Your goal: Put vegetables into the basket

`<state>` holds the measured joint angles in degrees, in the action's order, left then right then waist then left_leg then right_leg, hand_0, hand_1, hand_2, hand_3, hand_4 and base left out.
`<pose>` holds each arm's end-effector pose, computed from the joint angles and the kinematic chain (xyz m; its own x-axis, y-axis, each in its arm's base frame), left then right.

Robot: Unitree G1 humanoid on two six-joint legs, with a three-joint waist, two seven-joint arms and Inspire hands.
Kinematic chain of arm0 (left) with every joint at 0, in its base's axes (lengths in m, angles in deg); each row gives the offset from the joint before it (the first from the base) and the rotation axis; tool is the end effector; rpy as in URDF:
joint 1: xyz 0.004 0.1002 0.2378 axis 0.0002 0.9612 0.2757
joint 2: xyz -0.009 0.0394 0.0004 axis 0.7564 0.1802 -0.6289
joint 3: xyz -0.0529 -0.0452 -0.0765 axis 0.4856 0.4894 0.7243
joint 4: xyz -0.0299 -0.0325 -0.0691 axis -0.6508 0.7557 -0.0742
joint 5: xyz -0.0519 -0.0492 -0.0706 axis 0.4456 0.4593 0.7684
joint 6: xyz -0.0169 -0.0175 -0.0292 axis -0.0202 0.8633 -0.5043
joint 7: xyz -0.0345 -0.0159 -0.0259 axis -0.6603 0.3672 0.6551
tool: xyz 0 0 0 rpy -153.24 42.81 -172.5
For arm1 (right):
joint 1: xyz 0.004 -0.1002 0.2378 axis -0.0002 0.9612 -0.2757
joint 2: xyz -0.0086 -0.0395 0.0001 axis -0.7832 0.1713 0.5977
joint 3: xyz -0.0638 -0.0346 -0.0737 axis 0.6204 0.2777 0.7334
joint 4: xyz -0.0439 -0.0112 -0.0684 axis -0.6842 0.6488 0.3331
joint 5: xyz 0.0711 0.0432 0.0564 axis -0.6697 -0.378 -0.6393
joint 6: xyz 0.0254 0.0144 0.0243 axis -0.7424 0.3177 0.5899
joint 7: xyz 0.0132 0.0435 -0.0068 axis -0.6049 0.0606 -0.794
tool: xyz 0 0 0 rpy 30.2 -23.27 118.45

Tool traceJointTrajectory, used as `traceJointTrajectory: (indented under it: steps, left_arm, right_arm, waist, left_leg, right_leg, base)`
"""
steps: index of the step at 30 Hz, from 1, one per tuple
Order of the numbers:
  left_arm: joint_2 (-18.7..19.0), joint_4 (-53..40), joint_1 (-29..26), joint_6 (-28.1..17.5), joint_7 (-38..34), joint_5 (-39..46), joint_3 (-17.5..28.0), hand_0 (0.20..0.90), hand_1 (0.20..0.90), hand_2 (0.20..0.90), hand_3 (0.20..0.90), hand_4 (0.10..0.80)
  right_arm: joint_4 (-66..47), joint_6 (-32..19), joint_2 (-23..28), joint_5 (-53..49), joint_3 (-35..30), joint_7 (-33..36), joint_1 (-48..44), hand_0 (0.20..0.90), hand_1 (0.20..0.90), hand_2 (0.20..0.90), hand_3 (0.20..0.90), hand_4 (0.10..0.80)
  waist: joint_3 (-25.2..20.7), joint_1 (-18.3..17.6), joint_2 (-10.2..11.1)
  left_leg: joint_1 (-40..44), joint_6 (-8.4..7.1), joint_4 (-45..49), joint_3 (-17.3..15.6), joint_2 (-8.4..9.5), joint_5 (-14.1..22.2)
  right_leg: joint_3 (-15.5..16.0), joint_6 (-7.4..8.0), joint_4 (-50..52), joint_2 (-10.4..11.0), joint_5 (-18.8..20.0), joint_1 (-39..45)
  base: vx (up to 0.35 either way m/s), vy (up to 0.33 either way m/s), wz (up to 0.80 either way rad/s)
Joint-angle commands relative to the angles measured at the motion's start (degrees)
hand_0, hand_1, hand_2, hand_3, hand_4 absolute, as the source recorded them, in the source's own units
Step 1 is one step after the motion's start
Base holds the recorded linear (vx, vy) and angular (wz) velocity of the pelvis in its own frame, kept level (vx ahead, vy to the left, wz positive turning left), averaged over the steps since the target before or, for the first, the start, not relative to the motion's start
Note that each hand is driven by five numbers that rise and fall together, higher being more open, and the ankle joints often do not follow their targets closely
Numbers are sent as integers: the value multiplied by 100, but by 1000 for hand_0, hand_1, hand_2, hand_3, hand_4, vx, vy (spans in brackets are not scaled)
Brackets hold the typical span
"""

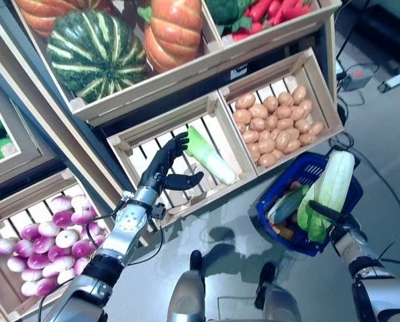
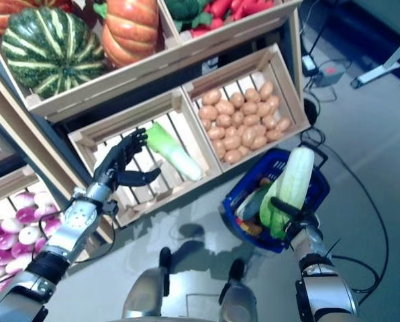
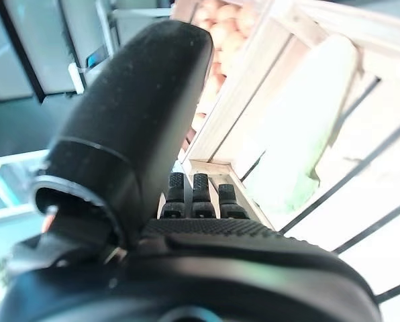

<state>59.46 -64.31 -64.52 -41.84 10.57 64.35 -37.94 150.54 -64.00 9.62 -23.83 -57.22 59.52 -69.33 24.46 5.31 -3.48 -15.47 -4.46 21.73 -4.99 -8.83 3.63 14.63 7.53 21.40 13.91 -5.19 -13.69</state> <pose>0.2723 0.2084 0.0907 0.9524 -0.1888 0.2393 0.1064 0.9416 0.3195 0.2522 -0.2987 0.0115 0.7322 -0.4455 -0.5152 0.6030 0.7757 0.1862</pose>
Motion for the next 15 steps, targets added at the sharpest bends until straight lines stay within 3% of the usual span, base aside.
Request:
traceJointTrajectory:
  steps: [1,9,10,11,15]
  left_arm:
    - [334,-403,-660,-732,-489,-203,401,900,900,900,900,800]
    - [531,-425,-1096,-823,-753,-172,447,900,900,900,900,800]
    - [535,-426,-1122,-843,-807,-221,446,900,900,900,900,800]
    - [570,-435,-1174,-887,-934,-365,440,900,900,900,900,800]
    - [798,-411,-1353,-978,-1310,-844,345,900,900,900,900,800]
  right_arm:
    - [-144,-521,523,-367,32,-199,-278,300,300,300,300,400]
    - [-26,-535,806,-604,-26,-19,-808,324,324,324,324,416]
    - [9,-543,823,-608,-49,54,-847,851,851,851,851,767]
    - [52,-516,903,-715,-77,153,-952,900,900,900,900,800]
    - [54,-505,1028,-1053,-148,114,-1156,900,900,900,900,800]
  waist:
    - [-3,-63,149]
    - [268,-107,41]
    - [290,-111,26]
    - [315,-121,-3]
    - [334,-154,-58]
  left_leg:
    - [-781,-196,1371,159,-214,620]
    - [-1561,-93,2318,244,-115,1085]
    - [-1616,-89,2380,252,-111,1116]
    - [-1743,-93,2515,268,-112,1175]
    - [-2018,-101,2787,302,-103,1313]
  right_leg:
    - [-217,-287,1702,477,-686,-383]
    - [-481,-243,2947,827,-1041,-1526]
    - [-501,-245,3019,839,-1060,-1608]
    - [-557,-243,3154,865,-1093,-1784]
    - [-689,-256,3439,887,-1191,-2158]
  base:
    - [-77,66,11]
    - [-59,54,7]
    - [-46,46,2]
    - [-50,39,2]
    - [-46,40,5]
